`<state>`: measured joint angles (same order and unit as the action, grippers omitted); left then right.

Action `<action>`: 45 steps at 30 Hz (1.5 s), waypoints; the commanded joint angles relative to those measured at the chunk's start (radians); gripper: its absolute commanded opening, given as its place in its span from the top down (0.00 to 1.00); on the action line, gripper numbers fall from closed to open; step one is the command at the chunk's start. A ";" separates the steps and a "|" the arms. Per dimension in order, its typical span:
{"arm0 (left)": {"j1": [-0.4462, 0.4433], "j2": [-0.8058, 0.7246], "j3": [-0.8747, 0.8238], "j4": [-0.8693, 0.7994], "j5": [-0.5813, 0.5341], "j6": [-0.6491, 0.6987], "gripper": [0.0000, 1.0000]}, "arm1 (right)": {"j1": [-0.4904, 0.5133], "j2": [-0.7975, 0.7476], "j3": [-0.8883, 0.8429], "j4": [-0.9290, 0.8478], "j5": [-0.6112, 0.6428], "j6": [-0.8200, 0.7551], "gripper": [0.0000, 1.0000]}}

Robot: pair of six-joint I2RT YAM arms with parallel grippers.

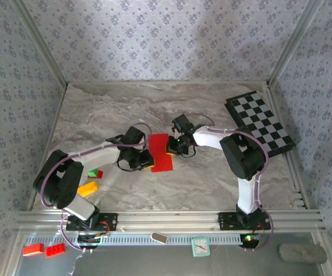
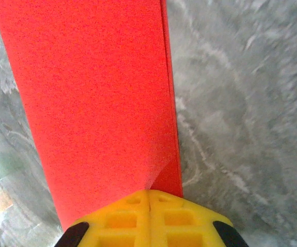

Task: Fold a paper plane with a square sheet of paper (pick it up from the middle)
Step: Move the square sheet of paper to the center of the table, then fold the triangle a second time at the center of the table.

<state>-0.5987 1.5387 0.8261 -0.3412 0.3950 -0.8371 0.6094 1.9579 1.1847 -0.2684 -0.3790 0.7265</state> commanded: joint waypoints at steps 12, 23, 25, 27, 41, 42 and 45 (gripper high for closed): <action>0.073 0.131 0.065 0.317 0.024 -0.187 0.69 | -0.075 -0.096 0.029 -0.025 -0.052 -0.068 0.79; 0.073 0.255 0.158 0.384 0.077 -0.211 0.64 | -0.122 -0.279 -0.175 0.002 -0.020 -0.016 0.61; 0.073 0.286 0.182 0.384 0.077 -0.211 0.64 | -0.122 -0.287 -0.198 0.012 -0.024 0.000 0.59; 0.074 0.317 0.203 0.382 0.071 -0.208 0.64 | -0.120 -0.289 -0.221 0.030 -0.035 0.020 0.58; 0.074 0.383 0.199 0.344 -0.002 -0.239 0.65 | -0.090 -0.232 -0.258 0.084 -0.054 0.076 0.57; 0.074 0.383 0.186 0.343 -0.007 -0.251 0.65 | -0.087 -0.229 -0.258 0.087 -0.056 0.079 0.57; 0.074 0.380 0.158 0.350 -0.016 -0.281 0.65 | -0.079 -0.223 -0.260 0.095 -0.071 0.088 0.57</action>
<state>-0.5293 1.9038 1.0271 0.0425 0.4240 -1.0779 0.5198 1.7214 0.9333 -0.1806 -0.4236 0.7906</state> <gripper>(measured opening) 0.352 0.434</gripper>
